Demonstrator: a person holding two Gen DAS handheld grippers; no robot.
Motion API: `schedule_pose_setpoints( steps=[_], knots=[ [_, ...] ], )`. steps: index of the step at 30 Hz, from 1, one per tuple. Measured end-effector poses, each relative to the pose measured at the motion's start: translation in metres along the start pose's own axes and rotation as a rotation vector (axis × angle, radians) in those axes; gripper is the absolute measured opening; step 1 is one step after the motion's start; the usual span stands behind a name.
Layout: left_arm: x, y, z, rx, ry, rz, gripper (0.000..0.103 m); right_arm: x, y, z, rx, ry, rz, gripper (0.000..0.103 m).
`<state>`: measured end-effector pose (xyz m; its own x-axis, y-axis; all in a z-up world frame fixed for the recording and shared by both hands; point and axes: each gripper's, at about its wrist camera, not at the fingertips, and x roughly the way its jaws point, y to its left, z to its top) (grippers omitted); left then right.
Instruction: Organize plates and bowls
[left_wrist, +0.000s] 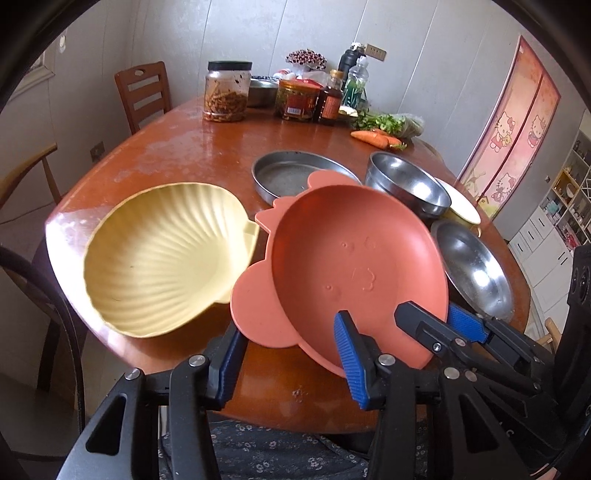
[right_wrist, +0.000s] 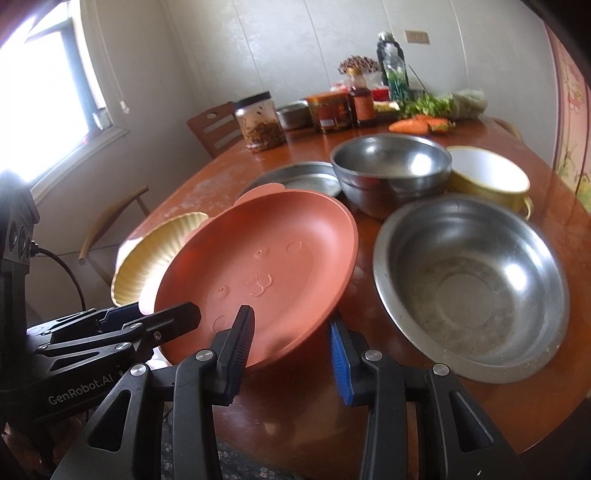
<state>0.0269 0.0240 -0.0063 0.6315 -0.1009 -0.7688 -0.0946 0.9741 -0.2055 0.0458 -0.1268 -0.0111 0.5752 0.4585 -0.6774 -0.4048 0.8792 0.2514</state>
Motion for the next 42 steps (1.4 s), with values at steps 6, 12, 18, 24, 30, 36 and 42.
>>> schedule_pose_setpoints(
  steps=[6, 12, 18, 24, 30, 36, 42],
  knots=[
    [-0.020, 0.013, 0.002, -0.016, -0.043, 0.019, 0.048, -0.007, 0.019, 0.008, -0.043, -0.026, 0.021, 0.041],
    [-0.036, 0.034, 0.008, -0.053, -0.090, 0.054, 0.048, -0.004, 0.046, 0.022, -0.098, -0.041, 0.047, 0.041],
    [-0.039, 0.066, 0.012, -0.111, -0.103, 0.088, 0.048, 0.012, 0.073, 0.036, -0.152, -0.037, 0.079, 0.041],
    [-0.034, 0.099, 0.013, -0.169, -0.098, 0.135, 0.048, 0.037, 0.103, 0.045, -0.219, -0.012, 0.105, 0.041],
    [-0.023, 0.120, 0.011, -0.191, -0.070, 0.161, 0.048, 0.063, 0.120, 0.046, -0.247, 0.029, 0.125, 0.041],
    [-0.010, 0.125, 0.013, -0.192, -0.047, 0.153, 0.048, 0.083, 0.121, 0.044, -0.242, 0.070, 0.114, 0.041],
    [-0.005, 0.131, 0.012, -0.199, -0.032, 0.150, 0.048, 0.090, 0.123, 0.044, -0.256, 0.074, 0.099, 0.041]
  ],
)
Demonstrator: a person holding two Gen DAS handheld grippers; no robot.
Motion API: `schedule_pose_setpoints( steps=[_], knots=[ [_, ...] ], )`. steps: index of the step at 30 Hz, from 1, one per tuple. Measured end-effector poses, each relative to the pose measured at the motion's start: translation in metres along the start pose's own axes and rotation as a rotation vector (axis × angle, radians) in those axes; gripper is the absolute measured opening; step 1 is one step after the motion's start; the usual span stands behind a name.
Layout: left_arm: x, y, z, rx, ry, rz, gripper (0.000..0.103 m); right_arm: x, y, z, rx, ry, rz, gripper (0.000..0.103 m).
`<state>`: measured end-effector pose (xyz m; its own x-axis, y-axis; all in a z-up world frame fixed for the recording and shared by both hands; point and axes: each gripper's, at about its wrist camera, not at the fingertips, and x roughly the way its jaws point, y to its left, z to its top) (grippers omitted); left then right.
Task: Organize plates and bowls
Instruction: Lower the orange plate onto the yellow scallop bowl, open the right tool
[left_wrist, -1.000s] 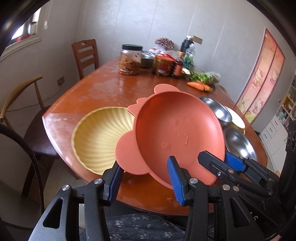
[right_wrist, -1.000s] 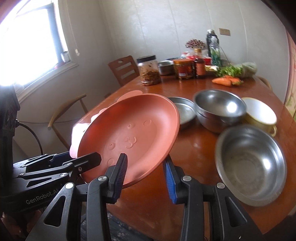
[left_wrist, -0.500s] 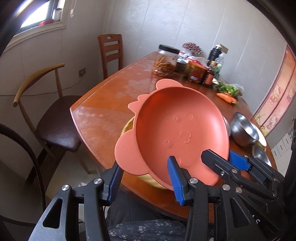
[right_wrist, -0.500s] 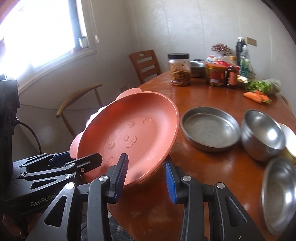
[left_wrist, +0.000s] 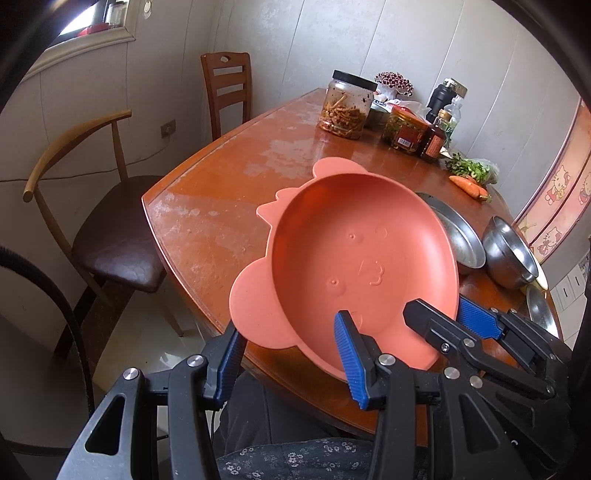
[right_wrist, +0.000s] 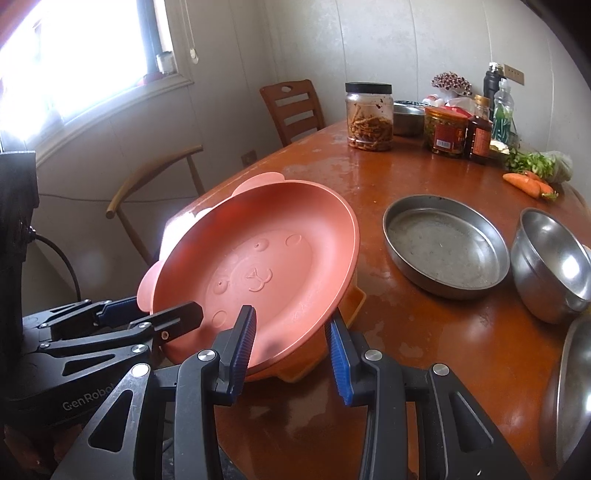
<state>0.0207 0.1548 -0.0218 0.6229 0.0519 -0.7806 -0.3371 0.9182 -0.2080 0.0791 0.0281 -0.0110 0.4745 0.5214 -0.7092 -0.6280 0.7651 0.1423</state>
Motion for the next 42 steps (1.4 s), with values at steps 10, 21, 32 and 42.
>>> schedule_pose_setpoints(
  steps=[10, 21, 32, 42],
  knots=[
    [0.005, 0.001, -0.002, -0.002, 0.008, -0.010, 0.049, -0.001, 0.001, 0.001, -0.001, -0.001, -0.021, 0.041],
    [0.001, 0.001, -0.001, 0.001, 0.002, -0.008, 0.049, -0.004, -0.005, 0.001, 0.025, -0.004, -0.036, 0.043],
    [-0.005, -0.001, -0.001, 0.006, -0.013, -0.002, 0.049, -0.013, -0.014, -0.001, 0.048, -0.019, -0.039, 0.046],
    [-0.017, -0.002, -0.001, 0.013, -0.037, 0.028, 0.056, -0.022, -0.018, -0.004, 0.072, -0.028, -0.039, 0.051]
  ],
)
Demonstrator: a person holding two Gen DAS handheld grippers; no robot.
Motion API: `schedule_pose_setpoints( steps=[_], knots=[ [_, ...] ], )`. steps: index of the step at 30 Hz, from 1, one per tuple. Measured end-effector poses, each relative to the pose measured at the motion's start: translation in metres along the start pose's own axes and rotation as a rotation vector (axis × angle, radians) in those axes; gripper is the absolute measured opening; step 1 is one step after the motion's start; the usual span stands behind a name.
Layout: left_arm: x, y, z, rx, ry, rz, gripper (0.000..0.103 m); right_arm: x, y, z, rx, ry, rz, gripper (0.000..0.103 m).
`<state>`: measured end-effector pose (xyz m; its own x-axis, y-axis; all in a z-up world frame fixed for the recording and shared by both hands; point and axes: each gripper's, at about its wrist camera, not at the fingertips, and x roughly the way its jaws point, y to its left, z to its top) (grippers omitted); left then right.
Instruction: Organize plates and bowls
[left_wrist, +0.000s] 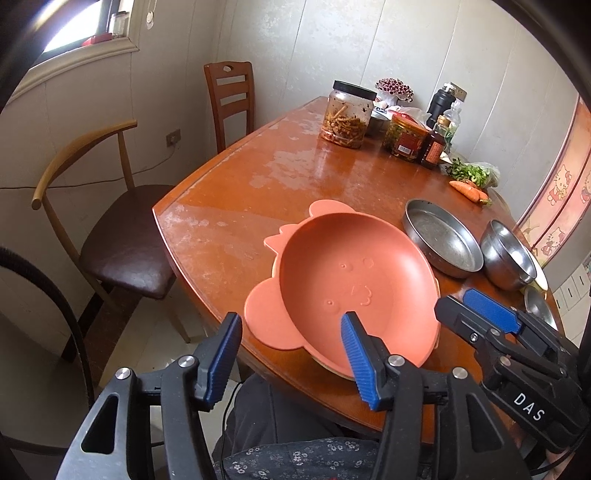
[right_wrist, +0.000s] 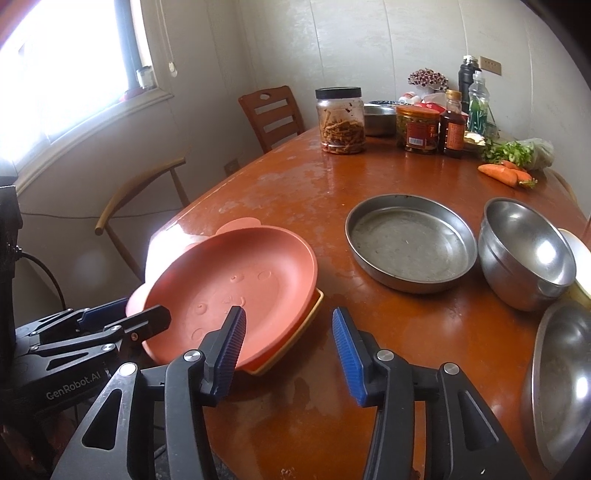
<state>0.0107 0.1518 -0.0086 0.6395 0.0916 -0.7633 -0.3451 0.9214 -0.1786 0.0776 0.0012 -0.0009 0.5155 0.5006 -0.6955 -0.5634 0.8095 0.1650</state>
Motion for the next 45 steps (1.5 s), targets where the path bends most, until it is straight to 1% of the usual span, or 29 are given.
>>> schedule_pose_setpoints(
  steps=[8, 16, 29, 37, 45],
  knots=[
    [-0.012, -0.001, 0.000, 0.004, -0.023, 0.015, 0.057, -0.010, 0.000, -0.002, 0.001, -0.013, 0.005, 0.051],
    [-0.025, -0.007, 0.000, 0.022, -0.048, 0.018, 0.058, -0.025, -0.009, -0.002, 0.025, -0.041, 0.004, 0.051],
    [-0.044, -0.032, -0.001, 0.065, -0.078, 0.016, 0.060, -0.054, -0.025, -0.007, 0.068, -0.086, 0.004, 0.052],
    [-0.047, -0.053, -0.003, 0.105, -0.079, 0.006, 0.060, -0.067, -0.040, -0.011, 0.105, -0.109, -0.006, 0.052],
    [-0.034, -0.075, -0.007, 0.144, -0.044, -0.021, 0.061, -0.066, -0.052, -0.011, 0.114, -0.113, -0.011, 0.052]
  ],
)
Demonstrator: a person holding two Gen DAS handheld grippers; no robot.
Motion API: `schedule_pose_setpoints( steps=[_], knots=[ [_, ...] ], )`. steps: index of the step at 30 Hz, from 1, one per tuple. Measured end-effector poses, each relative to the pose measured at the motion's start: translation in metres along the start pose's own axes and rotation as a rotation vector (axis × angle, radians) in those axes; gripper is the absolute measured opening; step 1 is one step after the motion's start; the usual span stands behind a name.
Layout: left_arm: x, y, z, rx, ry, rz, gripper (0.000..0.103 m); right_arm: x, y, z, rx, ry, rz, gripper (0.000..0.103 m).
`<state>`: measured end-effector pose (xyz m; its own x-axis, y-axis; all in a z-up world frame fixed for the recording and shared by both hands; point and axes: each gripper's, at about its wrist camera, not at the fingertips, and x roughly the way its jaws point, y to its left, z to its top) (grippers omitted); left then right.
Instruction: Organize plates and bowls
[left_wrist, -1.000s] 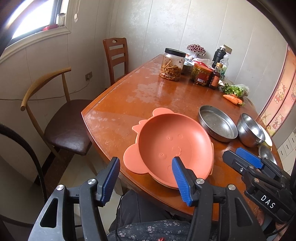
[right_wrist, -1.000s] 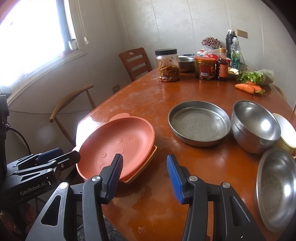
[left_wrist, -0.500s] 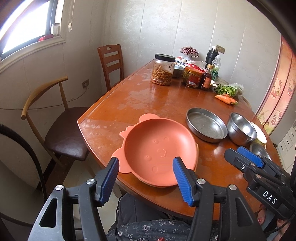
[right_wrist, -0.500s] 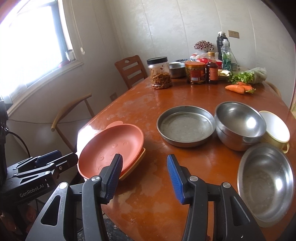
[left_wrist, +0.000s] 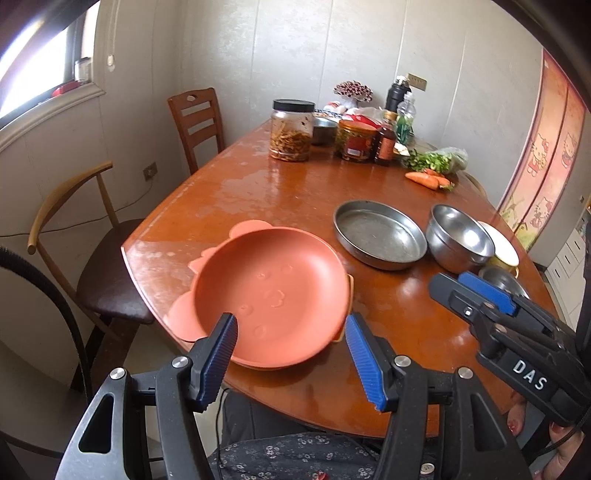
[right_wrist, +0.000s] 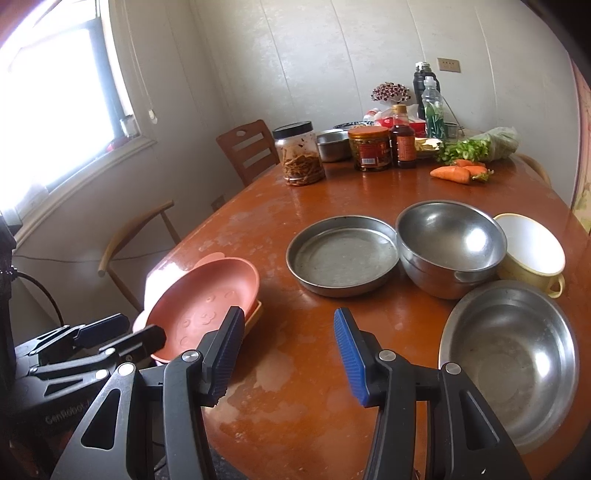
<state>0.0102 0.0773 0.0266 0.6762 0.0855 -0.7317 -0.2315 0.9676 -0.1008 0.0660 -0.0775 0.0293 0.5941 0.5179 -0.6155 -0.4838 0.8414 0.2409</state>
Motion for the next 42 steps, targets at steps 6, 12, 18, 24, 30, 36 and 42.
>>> schedule_pose_setpoints(
  steps=[6, 12, 18, 24, 30, 36, 42],
  knots=[
    [0.014, -0.011, -0.003, 0.028, 0.030, -0.041, 0.061, 0.020, -0.002, 0.003, -0.030, 0.038, -0.007, 0.052],
    [0.033, -0.018, -0.002, 0.057, 0.054, -0.042, 0.061, 0.046, -0.007, 0.014, -0.035, 0.067, -0.012, 0.052],
    [0.051, -0.009, 0.002, 0.040, 0.086, -0.037, 0.061, 0.076, -0.007, 0.027, -0.060, 0.109, -0.013, 0.052],
    [0.058, -0.003, 0.007, 0.037, 0.098, -0.050, 0.061, 0.105, -0.006, 0.034, -0.072, 0.174, -0.001, 0.052],
    [0.060, -0.002, 0.010, 0.040, 0.103, -0.057, 0.061, 0.117, -0.010, 0.038, -0.073, 0.223, 0.025, 0.052],
    [0.057, 0.000, 0.009, 0.027, 0.101, -0.053, 0.061, 0.111, -0.018, 0.037, -0.057, 0.281, 0.092, 0.053],
    [0.052, -0.001, 0.008, 0.026, 0.093, -0.046, 0.061, 0.096, -0.018, 0.024, -0.060, 0.335, 0.148, 0.053]
  ],
)
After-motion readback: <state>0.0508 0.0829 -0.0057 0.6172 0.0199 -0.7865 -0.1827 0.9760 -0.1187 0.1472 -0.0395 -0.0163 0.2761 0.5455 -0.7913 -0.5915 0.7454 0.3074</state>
